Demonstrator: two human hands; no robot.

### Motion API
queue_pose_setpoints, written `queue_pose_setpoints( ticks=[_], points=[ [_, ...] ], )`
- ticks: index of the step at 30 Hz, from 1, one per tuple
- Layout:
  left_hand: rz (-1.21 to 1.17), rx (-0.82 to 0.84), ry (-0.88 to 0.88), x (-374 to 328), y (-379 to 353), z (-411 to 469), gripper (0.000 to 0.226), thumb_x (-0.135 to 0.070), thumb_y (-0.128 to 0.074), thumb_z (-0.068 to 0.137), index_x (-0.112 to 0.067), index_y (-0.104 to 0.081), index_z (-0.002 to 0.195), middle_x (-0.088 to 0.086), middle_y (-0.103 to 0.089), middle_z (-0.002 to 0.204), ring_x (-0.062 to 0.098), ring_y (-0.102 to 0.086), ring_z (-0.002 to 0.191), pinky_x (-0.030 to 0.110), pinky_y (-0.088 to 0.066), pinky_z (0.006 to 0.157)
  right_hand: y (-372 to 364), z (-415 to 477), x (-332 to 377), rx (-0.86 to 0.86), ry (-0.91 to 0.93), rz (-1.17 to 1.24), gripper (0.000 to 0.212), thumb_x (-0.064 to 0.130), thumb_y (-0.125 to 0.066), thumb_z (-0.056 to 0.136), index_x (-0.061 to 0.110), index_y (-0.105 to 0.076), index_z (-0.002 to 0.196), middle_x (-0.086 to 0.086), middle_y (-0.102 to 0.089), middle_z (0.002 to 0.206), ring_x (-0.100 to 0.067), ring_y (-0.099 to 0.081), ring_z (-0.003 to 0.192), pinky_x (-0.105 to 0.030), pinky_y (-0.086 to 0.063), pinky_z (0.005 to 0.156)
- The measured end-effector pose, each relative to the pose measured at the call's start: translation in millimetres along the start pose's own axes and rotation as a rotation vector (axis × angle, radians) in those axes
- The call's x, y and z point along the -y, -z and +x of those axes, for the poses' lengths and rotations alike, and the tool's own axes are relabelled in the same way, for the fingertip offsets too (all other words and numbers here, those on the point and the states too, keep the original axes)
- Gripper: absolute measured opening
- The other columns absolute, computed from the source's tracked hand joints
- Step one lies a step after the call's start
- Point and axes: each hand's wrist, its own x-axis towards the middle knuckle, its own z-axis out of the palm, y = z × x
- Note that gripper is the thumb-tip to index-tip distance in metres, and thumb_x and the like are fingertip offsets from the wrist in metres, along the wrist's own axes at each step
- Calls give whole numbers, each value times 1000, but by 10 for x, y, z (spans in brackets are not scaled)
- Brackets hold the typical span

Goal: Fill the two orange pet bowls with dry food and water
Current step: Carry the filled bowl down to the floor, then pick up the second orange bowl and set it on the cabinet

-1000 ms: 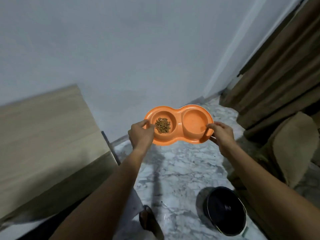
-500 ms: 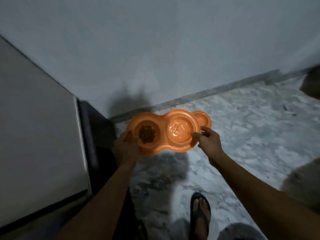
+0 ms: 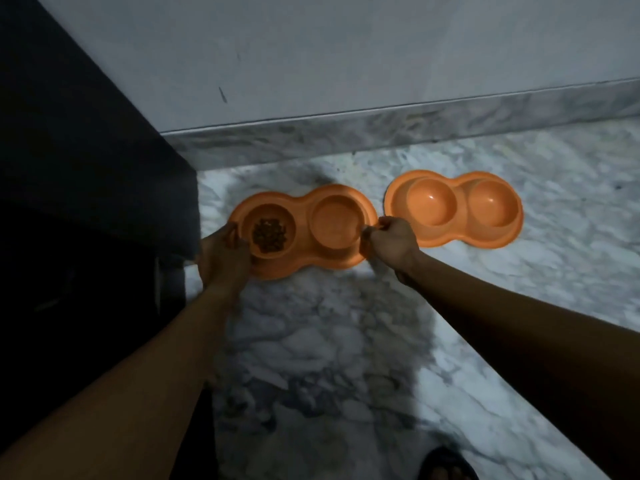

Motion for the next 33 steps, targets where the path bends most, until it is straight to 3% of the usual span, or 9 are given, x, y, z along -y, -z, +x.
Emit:
queue_pose_setpoints(
  ticks=[1,3,9,13,18,22,25,30,33],
  points=[
    [6,14,0,69,-42,65,40,-14,-56,90,-18,-63,129,15,-67,121,31,-62,112,40,-49,97,-34,54,-22,7,9,-15,32,24,-66,93,-2,-65,112,-14,-68,87,-28,-65,81,-36,-49,69],
    [33,63,2,164,-113,166,44,-15,-55,89,-21,-59,133,13,-65,124,31,-60,115,41,-48,99,-96,149,-52,-10,14,-25,31,21,-65,92,-9,-66,96,-20,-70,82,-28,-63,74,-41,-51,65],
    [179,100,-39,114,-285,159,56,-34,-58,85,-20,-48,138,11,-54,134,34,-50,126,44,-39,107,-63,61,-31,-64,124,-138,38,27,-65,95,-9,-67,107,-26,-70,100,-41,-66,97,-40,-47,75],
    [114,57,-259,-216,-591,-103,57,-31,-65,79,-15,-56,133,12,-59,130,33,-53,122,44,-41,105,234,17,-19,-140,151,-121,50,37,-67,93,9,-63,134,-13,-69,122,-29,-63,115,-28,-45,87],
    [184,84,-493,-859,-1318,-481,60,-34,-66,79,-16,-56,136,11,-50,144,30,-44,134,37,-32,111,951,220,-251,-389,64,-82,48,52,-66,85,18,-67,119,-18,-64,119,-32,-65,103,-35,-50,81],
    [427,176,-411,-1194,-1972,-668,71,-54,-55,85,-16,-43,144,10,-45,147,35,-40,134,46,-31,107,1464,450,-542,-534,-123,-255,64,55,-64,88,20,-51,140,-14,-45,143,-41,-40,133,-49,-37,105],
    [602,201,-254,-1337,-2291,-732,78,-58,-46,88,-14,-29,150,11,-39,150,39,-22,142,57,-13,113,1709,582,-763,-511,-204,-174,74,54,-63,91,16,-38,150,-16,-34,152,-43,-38,135,-51,-36,107],
    [634,202,-295,-1314,-2397,-725,49,-24,-54,81,-14,-52,129,16,-58,123,40,-25,133,56,-18,108,1795,579,-952,-451,-144,23,42,38,-58,91,7,-59,119,-20,-62,118,-37,-63,102,-51,-55,89],
    [574,188,-329,-1414,-2212,-828,35,-23,-54,77,-17,-60,111,13,-60,106,38,-32,120,51,-26,98,1902,302,-844,-509,-156,142,47,32,-60,86,5,-56,125,-14,-66,109,-32,-63,99,-47,-54,88]
  ],
)
